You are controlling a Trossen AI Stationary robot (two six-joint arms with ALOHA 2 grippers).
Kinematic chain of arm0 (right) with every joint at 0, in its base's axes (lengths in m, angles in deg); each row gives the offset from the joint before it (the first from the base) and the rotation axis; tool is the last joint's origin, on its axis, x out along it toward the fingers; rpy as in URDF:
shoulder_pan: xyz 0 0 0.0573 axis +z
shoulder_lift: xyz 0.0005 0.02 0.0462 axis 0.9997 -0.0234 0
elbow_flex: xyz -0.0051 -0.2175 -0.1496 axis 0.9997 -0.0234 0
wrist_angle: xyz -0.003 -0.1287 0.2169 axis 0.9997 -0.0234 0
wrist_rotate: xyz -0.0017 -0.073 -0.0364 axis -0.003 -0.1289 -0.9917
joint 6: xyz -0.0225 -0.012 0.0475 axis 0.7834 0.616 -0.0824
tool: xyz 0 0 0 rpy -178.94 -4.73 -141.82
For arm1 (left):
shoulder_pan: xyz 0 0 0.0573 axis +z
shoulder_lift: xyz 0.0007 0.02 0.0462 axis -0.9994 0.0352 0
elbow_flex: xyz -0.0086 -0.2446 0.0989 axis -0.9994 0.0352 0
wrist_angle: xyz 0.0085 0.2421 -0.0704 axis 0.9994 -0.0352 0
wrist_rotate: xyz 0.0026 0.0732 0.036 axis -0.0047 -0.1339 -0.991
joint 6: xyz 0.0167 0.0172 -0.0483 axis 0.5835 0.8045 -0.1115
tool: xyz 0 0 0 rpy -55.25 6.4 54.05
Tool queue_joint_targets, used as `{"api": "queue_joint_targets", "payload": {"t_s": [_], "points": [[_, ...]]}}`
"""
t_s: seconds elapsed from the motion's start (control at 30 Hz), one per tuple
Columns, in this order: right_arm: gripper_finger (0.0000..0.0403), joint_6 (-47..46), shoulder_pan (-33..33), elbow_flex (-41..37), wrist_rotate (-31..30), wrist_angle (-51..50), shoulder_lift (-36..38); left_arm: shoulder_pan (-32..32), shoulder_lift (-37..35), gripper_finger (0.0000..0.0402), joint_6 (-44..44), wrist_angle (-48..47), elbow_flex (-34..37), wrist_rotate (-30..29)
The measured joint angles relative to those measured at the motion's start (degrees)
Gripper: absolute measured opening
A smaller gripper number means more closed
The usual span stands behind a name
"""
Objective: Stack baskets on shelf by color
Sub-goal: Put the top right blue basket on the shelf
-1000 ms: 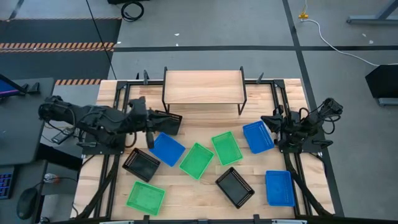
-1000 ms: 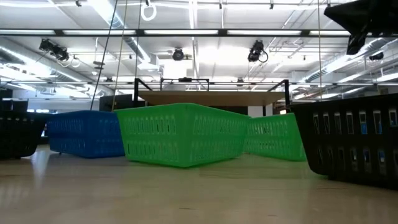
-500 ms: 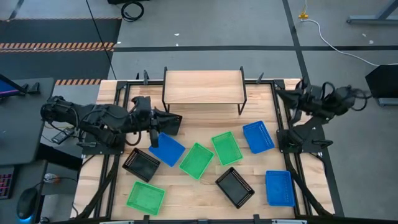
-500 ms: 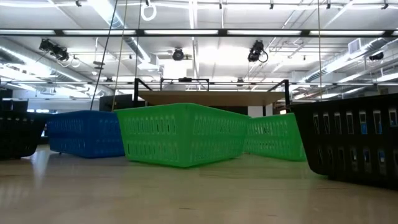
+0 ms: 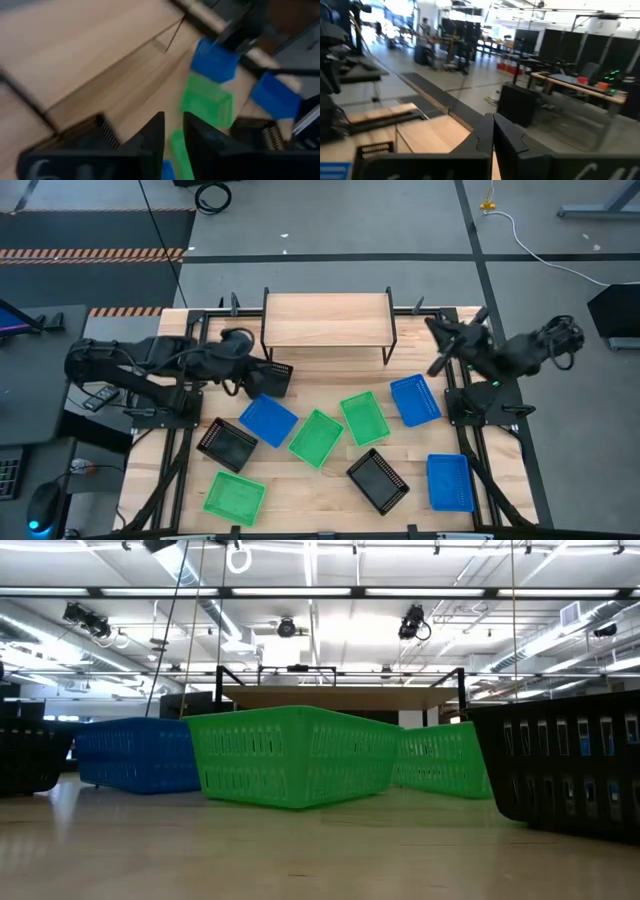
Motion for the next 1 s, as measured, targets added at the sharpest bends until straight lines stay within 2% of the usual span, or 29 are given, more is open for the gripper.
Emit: {"api": "queue_joint_targets", "payload": {"t_s": [0.13, 0.23, 0.33, 0.5, 0.6, 0.7, 0.87, 1.0], "points": [[0.0014, -5.57, -3.46, -0.02, 0.55, -0.57, -5.09, 1.58, -0.02, 0.0122, 1.59, -0.75, 0.00, 1.20], [0.0014, -12.59, -6.72, -0.04, 4.71, -1.86, -7.47, 1.74, 0.00, 0.0145, 2.13, 0.16, 0.00, 1.23], [0.0014, -20.08, -10.35, -0.04, 15.00, -4.98, -9.19, 1.74, -0.01, 0.0160, 2.12, 1.03, 0.00, 1.23], [0.0014, -30.18, -16.67, -0.04, 39.04, -11.03, -11.45, 1.74, 0.00, 0.0164, 1.98, 3.54, 0.00, 1.24], [0.0014, -31.04, -18.78, -0.04, 47.07, -10.85, -11.88, 1.74, 0.00, 0.0161, 1.52, 3.58, 0.00, 1.23], [0.0014, -33.87, -19.53, -0.04, 50.44, -8.93, -11.55, 1.75, 0.58, 0.0161, 0.28, 3.51, 0.00, 0.98], [0.0014, -39.63, -19.59, -0.04, 51.72, -7.37, -9.96, 2.00, 1.35, 0.0160, -4.15, 2.98, -0.04, -0.21], [0.0014, -40.62, -19.59, -0.04, 53.89, -7.01, -8.67, 2.00, 2.23, 0.0160, -6.99, 3.21, 0.03, -0.35]]}}
